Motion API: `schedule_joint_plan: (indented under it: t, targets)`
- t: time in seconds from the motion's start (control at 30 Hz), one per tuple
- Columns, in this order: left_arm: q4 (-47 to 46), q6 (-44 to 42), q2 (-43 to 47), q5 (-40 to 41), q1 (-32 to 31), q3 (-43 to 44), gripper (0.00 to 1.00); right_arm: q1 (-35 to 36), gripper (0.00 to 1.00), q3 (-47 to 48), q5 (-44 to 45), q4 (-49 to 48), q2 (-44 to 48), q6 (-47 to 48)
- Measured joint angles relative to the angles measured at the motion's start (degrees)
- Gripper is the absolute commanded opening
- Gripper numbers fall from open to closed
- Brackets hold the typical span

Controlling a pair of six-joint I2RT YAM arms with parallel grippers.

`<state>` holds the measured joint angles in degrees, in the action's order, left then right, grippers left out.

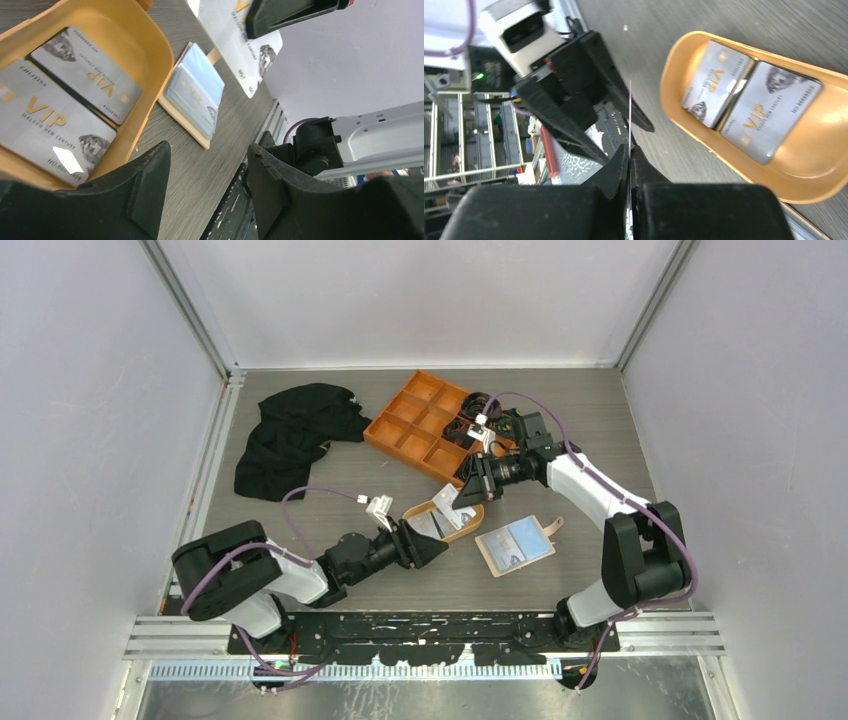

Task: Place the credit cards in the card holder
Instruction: Pick up the credit card from the storage box.

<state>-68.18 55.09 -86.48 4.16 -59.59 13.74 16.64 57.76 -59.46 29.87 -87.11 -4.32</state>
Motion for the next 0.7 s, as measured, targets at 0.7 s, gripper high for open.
schedule_joint_plan:
  t: [0.7]
  targets:
    - [-9.2,-2.03,2.01,-2.71,0.96,3.85,0.46,-1.51,0.01,-0.02,-14.99,1.22,6.01,5.33]
